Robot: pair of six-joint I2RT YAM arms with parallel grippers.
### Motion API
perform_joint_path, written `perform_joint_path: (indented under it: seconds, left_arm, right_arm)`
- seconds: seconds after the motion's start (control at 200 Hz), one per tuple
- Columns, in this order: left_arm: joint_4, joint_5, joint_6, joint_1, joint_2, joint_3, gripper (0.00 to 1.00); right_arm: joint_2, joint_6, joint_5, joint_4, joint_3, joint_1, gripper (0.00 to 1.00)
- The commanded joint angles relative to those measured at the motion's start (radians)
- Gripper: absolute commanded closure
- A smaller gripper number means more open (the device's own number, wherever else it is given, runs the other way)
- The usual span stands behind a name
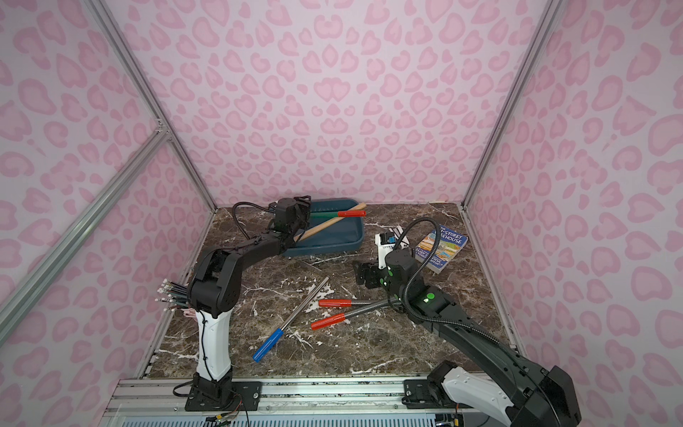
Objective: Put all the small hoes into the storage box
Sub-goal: Place the hoe in the storage box.
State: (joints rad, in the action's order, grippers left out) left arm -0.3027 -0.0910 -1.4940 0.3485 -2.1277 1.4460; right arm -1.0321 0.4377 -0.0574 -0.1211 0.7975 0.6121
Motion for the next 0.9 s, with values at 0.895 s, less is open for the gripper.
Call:
perform_joint_path:
  seconds: [0.895]
  left_arm:
    - [0.192,0.42,0.835,0.075,0.295,-0.152,0.34]
  right_arm:
    - [-0.04,-0.041,0.273,-0.02,0.014,-0.113,0.01]
